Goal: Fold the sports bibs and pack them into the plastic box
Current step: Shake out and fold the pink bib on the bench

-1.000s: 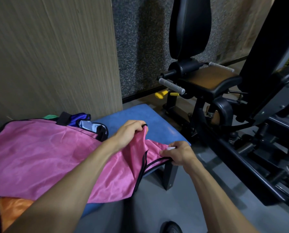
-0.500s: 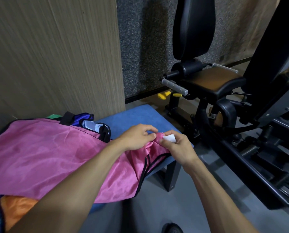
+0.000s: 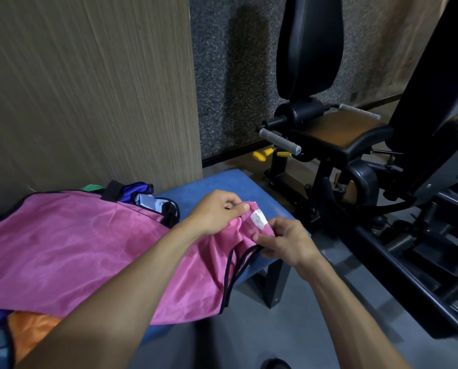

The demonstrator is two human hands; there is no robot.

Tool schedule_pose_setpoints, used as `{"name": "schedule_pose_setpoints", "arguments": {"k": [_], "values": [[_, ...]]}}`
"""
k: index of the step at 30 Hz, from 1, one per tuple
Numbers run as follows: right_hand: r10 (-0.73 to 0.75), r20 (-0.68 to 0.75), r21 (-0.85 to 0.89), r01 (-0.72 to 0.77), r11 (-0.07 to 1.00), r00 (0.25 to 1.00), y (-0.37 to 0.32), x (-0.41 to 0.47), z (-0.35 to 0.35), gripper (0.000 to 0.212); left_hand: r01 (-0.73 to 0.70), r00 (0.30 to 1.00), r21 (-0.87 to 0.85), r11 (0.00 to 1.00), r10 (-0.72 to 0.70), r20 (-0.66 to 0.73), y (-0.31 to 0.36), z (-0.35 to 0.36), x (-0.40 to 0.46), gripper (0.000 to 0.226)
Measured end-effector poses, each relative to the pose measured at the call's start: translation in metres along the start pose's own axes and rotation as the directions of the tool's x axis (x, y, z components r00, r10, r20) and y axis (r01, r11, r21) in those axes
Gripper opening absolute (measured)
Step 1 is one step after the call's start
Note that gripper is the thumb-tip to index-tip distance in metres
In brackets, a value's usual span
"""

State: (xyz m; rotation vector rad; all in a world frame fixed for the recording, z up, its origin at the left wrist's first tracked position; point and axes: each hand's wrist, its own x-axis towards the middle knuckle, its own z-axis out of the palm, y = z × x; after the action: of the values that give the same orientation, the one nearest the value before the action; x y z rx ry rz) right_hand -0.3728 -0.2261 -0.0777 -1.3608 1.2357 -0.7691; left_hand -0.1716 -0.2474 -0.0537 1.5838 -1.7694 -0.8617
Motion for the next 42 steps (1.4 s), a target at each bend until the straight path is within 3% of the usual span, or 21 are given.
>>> {"name": "schedule_pose_setpoints", "arguments": {"k": [3,9,11,18,21,28,38,42], "values": [[-0.018,0.002,-0.034,0.018,0.999,1.000,0.001,-0.001,-0.005,0.018,0.006,0.999,0.067,0.998,-0.004,-0.033,0.002,-0.001,-0.001,0.027],[-0.102,-0.008,-0.126,0.101,0.987,0.995,0.002,-0.004,-0.007,0.014,-0.013,0.999,-0.035,0.999,0.012,-0.042,0.001,0.002,-0.002,0.025],[-0.161,-0.015,-0.076,0.160,0.984,0.987,-0.002,-0.005,-0.002,0.018,-0.039,0.999,-0.037,0.999,0.038,-0.015,0.001,0.003,-0.002,0.023],[-0.167,-0.237,0.024,0.178,0.984,0.957,-0.008,0.000,0.007,0.031,-0.137,0.991,-0.096,0.986,0.137,-0.003,-0.001,0.009,-0.006,0.008],[-0.150,-0.274,0.072,0.176,0.982,0.950,-0.010,-0.002,0.006,0.024,-0.181,0.981,-0.229,0.956,0.191,0.022,-0.002,0.004,-0.009,0.018],[-0.208,-0.230,0.152,0.246,0.957,0.951,-0.022,-0.012,0.003,0.013,-0.289,0.957,-0.248,0.925,0.289,-0.035,0.016,0.013,-0.008,0.029],[-0.240,-0.223,0.158,0.279,0.947,0.945,-0.015,-0.007,-0.002,0.015,-0.295,0.926,0.095,0.951,0.309,-0.214,0.021,0.033,-0.003,0.014],[-0.220,-0.129,0.142,0.237,0.961,0.967,-0.019,-0.012,-0.003,0.024,-0.250,0.948,-0.031,0.968,0.238,-0.211,0.021,0.036,0.002,0.012]]}}
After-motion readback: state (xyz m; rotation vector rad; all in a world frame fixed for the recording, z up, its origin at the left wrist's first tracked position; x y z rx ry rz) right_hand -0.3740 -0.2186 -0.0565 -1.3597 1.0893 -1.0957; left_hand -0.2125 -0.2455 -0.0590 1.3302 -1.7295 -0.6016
